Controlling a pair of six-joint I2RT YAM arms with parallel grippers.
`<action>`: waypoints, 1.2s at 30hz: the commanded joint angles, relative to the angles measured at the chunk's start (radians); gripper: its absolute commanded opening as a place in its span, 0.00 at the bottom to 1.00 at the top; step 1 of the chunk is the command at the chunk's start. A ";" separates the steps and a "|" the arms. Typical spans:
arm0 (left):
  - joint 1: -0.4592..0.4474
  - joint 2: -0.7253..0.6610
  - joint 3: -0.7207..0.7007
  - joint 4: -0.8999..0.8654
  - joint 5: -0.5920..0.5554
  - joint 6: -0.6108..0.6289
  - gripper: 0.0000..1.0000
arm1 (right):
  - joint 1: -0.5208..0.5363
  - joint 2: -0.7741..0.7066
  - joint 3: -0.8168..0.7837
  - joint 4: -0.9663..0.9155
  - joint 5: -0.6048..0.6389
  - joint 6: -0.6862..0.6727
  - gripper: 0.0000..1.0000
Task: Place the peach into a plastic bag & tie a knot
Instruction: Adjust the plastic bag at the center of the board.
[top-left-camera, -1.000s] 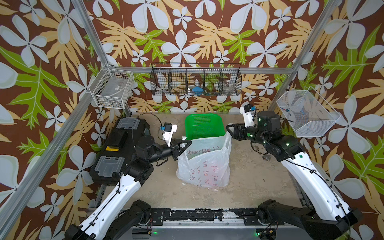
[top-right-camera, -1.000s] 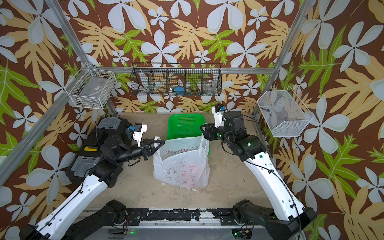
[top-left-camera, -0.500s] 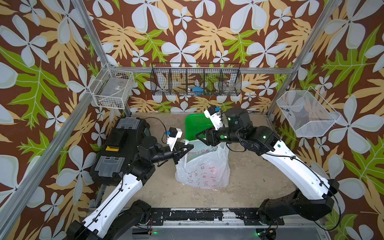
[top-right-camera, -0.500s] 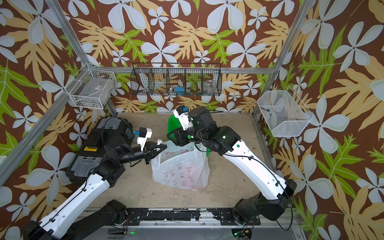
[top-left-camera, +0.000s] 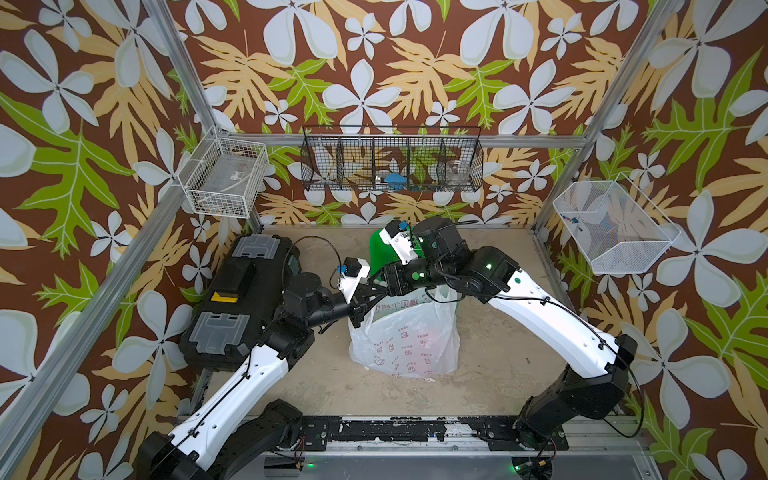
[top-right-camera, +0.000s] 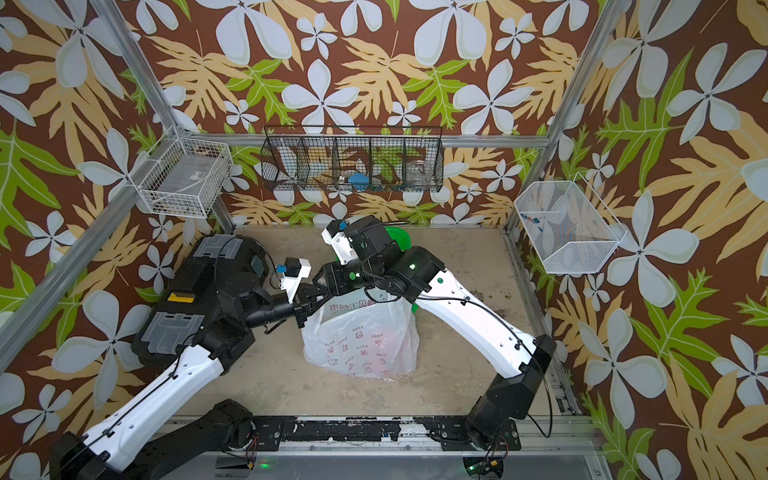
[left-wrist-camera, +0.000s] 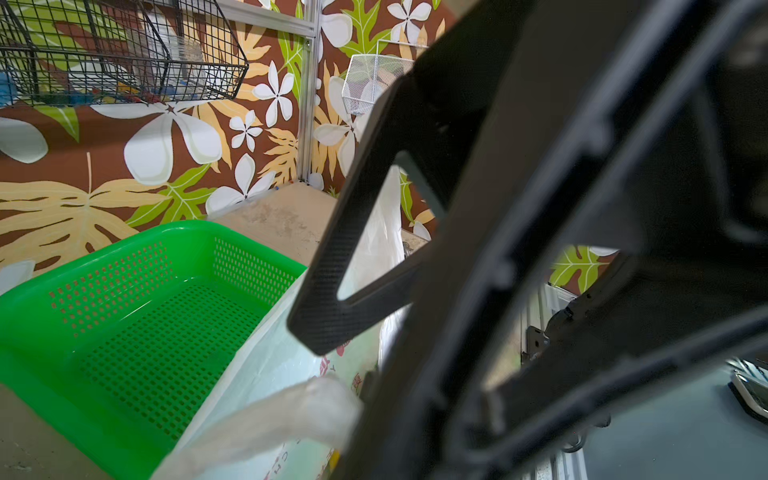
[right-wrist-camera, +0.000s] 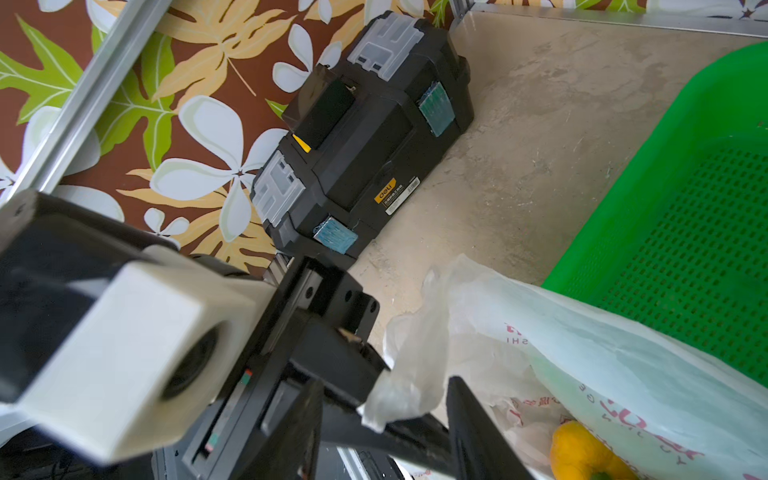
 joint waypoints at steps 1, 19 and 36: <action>-0.005 -0.002 0.000 0.007 -0.017 0.015 0.01 | 0.003 0.020 0.011 -0.049 0.033 0.001 0.49; -0.019 -0.006 0.021 -0.061 -0.106 0.003 0.12 | -0.004 0.021 -0.028 0.002 0.064 0.030 0.07; -0.019 -0.131 -0.003 -0.162 -0.241 -0.053 1.00 | -0.094 -0.119 -0.151 0.147 -0.113 0.031 0.00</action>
